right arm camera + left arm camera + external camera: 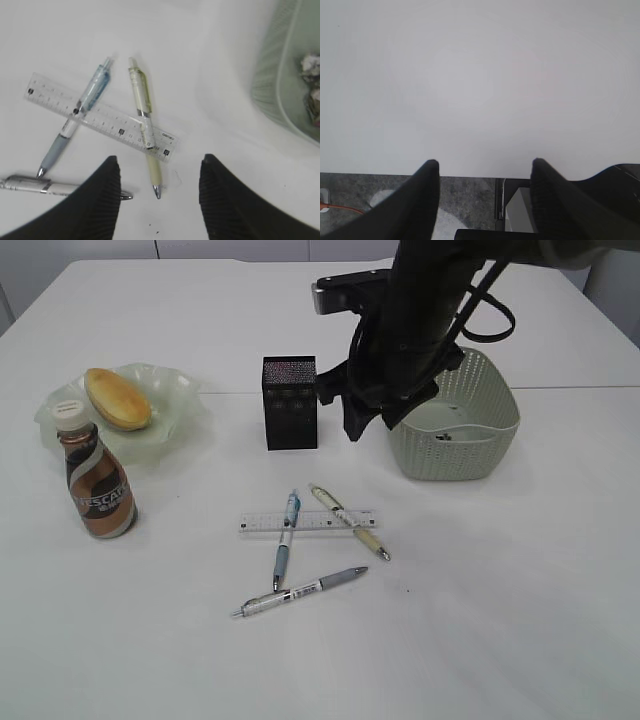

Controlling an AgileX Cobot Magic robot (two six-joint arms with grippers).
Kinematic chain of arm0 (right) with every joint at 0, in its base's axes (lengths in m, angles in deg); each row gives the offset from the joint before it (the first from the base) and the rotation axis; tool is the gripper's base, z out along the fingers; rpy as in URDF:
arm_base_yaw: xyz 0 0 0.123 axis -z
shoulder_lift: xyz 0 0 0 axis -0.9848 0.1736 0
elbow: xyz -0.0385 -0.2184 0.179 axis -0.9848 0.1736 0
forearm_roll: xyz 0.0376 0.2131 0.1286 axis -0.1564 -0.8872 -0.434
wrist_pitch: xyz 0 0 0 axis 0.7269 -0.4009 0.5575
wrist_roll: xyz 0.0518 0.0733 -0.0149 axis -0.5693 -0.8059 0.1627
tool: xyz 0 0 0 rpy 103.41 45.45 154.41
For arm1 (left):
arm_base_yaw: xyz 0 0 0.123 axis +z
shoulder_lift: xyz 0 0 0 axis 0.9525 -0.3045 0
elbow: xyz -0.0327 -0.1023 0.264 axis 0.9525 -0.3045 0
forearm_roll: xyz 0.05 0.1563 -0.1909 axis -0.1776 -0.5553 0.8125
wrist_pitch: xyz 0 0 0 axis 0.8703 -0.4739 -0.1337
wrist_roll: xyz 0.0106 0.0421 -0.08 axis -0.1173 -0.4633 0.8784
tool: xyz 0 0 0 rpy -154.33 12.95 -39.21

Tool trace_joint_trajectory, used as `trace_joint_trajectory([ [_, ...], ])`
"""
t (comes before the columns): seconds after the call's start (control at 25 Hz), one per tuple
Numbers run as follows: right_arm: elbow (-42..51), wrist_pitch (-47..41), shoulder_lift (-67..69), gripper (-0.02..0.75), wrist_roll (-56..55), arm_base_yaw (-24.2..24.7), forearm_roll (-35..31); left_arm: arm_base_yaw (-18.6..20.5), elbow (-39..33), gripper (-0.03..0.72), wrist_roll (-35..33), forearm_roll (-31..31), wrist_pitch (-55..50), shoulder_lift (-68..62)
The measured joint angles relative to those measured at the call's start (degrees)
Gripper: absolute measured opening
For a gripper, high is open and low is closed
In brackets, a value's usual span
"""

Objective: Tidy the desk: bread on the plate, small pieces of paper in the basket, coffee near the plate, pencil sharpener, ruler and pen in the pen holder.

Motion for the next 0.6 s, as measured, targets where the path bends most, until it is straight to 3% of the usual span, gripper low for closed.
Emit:
trace_joint_trajectory([
  [0.16,0.00,-0.23,0.00,0.372,16.48,0.00,-4.87,0.00,0.00,0.424,0.00,0.00,0.00,0.00],
  [0.4,0.00,-0.35,0.00,0.372,38.34,-1.36,-5.84,0.00,0.00,0.424,0.00,0.00,0.00,0.00],
  [0.6,0.00,-0.35,0.00,0.417,43.41,-4.16,-6.16,0.00,0.00,0.424,0.00,0.00,0.00,0.00],
])
